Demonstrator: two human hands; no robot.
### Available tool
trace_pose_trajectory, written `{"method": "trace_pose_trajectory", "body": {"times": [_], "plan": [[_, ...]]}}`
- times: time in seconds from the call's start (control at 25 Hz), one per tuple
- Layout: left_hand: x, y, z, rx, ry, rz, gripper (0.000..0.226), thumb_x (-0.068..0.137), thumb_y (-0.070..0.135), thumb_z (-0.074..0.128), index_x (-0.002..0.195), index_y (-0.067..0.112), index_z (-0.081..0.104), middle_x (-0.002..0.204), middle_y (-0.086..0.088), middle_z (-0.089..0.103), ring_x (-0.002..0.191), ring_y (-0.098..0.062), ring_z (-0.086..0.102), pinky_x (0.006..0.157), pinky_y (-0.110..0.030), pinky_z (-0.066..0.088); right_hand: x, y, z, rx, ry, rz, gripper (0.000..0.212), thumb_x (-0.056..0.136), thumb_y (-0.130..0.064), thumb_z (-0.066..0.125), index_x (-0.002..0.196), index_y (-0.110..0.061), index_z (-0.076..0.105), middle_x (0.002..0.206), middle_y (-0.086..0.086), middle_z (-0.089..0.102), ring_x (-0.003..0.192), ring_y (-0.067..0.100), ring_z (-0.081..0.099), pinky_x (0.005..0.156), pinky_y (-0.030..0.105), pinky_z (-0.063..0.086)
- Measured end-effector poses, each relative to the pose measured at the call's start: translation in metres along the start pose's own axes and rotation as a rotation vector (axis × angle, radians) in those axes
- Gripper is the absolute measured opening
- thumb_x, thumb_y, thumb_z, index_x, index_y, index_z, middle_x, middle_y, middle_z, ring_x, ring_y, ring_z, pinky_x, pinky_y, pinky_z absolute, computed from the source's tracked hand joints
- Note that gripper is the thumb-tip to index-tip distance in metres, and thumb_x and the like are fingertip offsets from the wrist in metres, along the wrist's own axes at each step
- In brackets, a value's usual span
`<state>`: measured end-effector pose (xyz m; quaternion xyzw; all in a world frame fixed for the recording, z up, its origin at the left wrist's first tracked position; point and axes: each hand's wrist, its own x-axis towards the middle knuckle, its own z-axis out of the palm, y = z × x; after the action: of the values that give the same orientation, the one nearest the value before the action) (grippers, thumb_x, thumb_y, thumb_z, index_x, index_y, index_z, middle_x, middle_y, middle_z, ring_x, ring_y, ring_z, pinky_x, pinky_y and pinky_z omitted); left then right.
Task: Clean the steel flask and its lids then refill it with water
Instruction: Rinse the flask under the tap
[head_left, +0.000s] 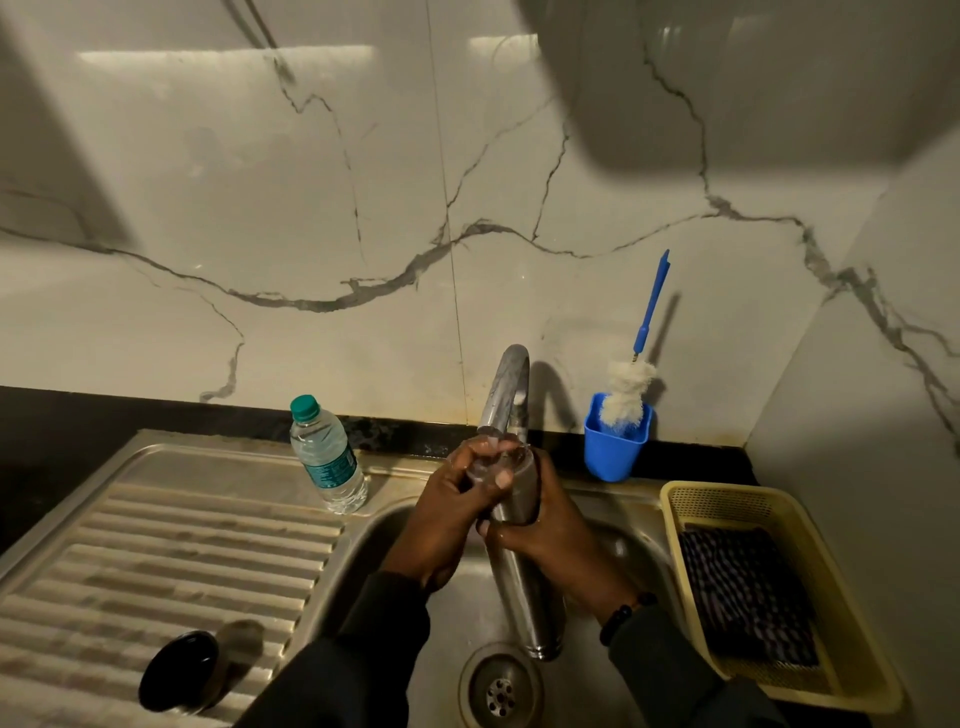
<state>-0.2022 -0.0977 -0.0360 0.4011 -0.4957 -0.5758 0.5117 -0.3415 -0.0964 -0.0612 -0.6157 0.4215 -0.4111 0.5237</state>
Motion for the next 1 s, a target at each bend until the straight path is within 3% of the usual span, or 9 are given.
{"method": "trace_pose_trajectory", "body": {"times": [0.12,0.24,0.36,0.48,0.64,0.72,0.8,0.92,1.0], "plan": [[-0.003,-0.004,0.01,0.047,0.172,-0.089,0.057,0.076,0.01,0.084,0.123,0.018,0.053,0.116,-0.007,0.067,0.099,-0.017,0.07,0.078,-0.029,0.058,0.009,0.0,0.014,0.013,0.1,0.016,0.06,0.082,-0.005,0.07,0.131,-0.027,0.043,0.12,-0.007,0.06,0.112,0.014,0.06,0.088,0.031,0.055],[-0.002,-0.001,0.028,0.11,0.346,-0.089,0.06,0.074,0.024,0.087,0.123,0.022,0.053,0.114,0.001,0.067,0.098,-0.01,0.069,0.077,-0.026,0.059,0.01,0.008,0.026,-0.252,0.299,-0.064,0.04,0.091,-0.004,0.054,0.13,-0.01,0.044,0.122,0.009,0.059,0.114,0.028,0.058,0.093,0.036,0.051],[0.001,-0.002,0.027,0.123,0.461,-0.014,0.056,0.077,0.026,0.084,0.124,0.023,0.053,0.11,0.006,0.066,0.095,-0.007,0.067,0.073,-0.019,0.056,0.002,0.018,0.026,-0.406,0.34,-0.104,0.062,0.087,-0.017,0.063,0.14,-0.015,0.033,0.136,0.007,0.047,0.121,0.02,0.05,0.098,0.029,0.044],[0.006,-0.005,0.015,0.041,0.429,-0.046,0.053,0.079,0.022,0.081,0.124,0.017,0.054,0.114,-0.003,0.065,0.097,-0.013,0.066,0.071,-0.021,0.054,-0.003,0.033,0.028,-0.7,0.279,-0.056,0.091,0.073,-0.04,0.077,0.143,-0.026,0.021,0.142,0.001,0.04,0.125,0.015,0.046,0.102,0.028,0.041],[0.006,-0.017,-0.006,-0.15,0.269,-0.023,0.063,0.068,0.023,0.086,0.124,0.01,0.06,0.11,-0.007,0.071,0.1,-0.019,0.069,0.078,-0.027,0.057,-0.002,0.025,0.015,-0.326,0.127,0.033,0.089,0.065,-0.031,0.084,0.136,-0.041,0.031,0.128,-0.017,0.05,0.112,0.0,0.053,0.093,0.024,0.049],[0.005,-0.019,-0.016,-0.212,0.126,-0.039,0.07,0.066,0.03,0.086,0.127,0.01,0.059,0.115,-0.012,0.069,0.107,-0.027,0.067,0.089,-0.04,0.056,-0.003,0.018,0.005,-0.059,-0.079,0.104,0.086,0.063,-0.029,0.087,0.134,-0.041,0.038,0.125,-0.012,0.058,0.11,0.004,0.06,0.094,0.032,0.053],[0.013,-0.018,-0.019,-0.204,0.114,-0.089,0.072,0.062,0.034,0.086,0.125,0.01,0.061,0.116,-0.017,0.068,0.105,-0.03,0.066,0.088,-0.042,0.056,-0.004,0.011,0.005,0.139,-0.189,0.163,0.083,0.065,-0.023,0.086,0.133,-0.037,0.041,0.123,-0.007,0.061,0.109,0.01,0.063,0.091,0.034,0.055],[0.022,-0.017,0.0,-0.128,0.352,-0.112,0.073,0.06,0.034,0.092,0.121,0.008,0.059,0.116,-0.02,0.068,0.099,-0.029,0.07,0.078,-0.034,0.058,-0.002,0.01,0.023,-0.058,0.059,0.152,0.062,0.078,-0.013,0.074,0.129,-0.028,0.043,0.114,-0.007,0.061,0.104,0.015,0.063,0.081,0.024,0.053],[0.019,-0.025,0.021,-0.032,0.476,-0.103,0.076,0.064,0.028,0.093,0.125,0.011,0.051,0.116,-0.01,0.067,0.099,-0.023,0.069,0.081,-0.033,0.059,-0.003,0.014,0.033,-0.3,0.322,0.092,0.043,0.092,-0.027,0.053,0.132,-0.014,0.044,0.118,0.007,0.06,0.111,0.029,0.059,0.089,0.034,0.049]]}}
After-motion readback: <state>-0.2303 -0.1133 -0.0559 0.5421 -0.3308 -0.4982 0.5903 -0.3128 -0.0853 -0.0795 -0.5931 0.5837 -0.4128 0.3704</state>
